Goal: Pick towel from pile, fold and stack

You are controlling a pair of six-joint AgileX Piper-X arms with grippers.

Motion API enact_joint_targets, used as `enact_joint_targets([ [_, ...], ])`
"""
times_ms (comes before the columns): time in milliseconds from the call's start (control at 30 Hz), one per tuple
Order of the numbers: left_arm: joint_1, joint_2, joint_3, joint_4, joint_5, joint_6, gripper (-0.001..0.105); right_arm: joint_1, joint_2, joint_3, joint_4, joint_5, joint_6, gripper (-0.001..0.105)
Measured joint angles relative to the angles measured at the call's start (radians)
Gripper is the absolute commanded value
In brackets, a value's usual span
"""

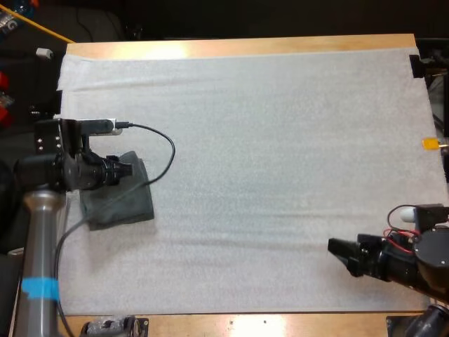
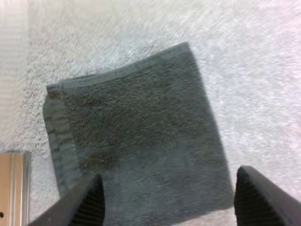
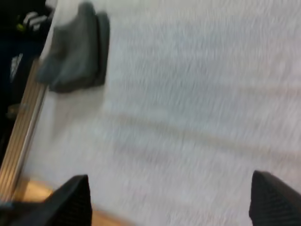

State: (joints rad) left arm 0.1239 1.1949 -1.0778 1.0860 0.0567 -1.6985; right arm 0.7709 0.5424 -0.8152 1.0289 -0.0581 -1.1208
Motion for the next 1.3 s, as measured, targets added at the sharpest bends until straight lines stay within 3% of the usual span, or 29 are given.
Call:
enact_joint_targets([
  [167, -0.052, -0.091, 0.000, 0.040, 0.001, 0.000, 0.057, 0.000, 0.007, 0.000, -0.042, 0.194, -0.070, 0.067],
  [467, -0.180, -0.233, 0.000, 0.073, 0.007, -0.002, 0.057, -0.020, 0.123, 0.000, -0.106, 0.374, -0.265, 0.067],
  [633, -0.194, -0.295, 0.000, 0.110, 0.006, -0.003, 0.057, -0.158, 0.194, 0.000, -0.171, 0.334, -0.371, 0.067],
  [767, -0.194, -0.326, 0.000, 0.140, -0.007, 0.000, 0.057, -0.321, 0.215, 0.000, -0.209, 0.229, -0.437, 0.067],
  [967, -0.194, -0.364, 0.000, 0.160, -0.014, 0.023, 0.057, -0.568, 0.204, 0.000, -0.223, 0.185, -0.515, 0.067],
  [1133, -0.194, -0.385, 0.000, 0.169, -0.014, 0.036, 0.057, -0.729, 0.139, 0.000, -0.186, 0.140, -0.609, 0.067],
  [1300, -0.194, -0.425, 0.000, 0.174, -0.014, 0.036, 0.057, -0.814, 0.048, 0.000, -0.088, 0.134, -0.705, 0.067],
])
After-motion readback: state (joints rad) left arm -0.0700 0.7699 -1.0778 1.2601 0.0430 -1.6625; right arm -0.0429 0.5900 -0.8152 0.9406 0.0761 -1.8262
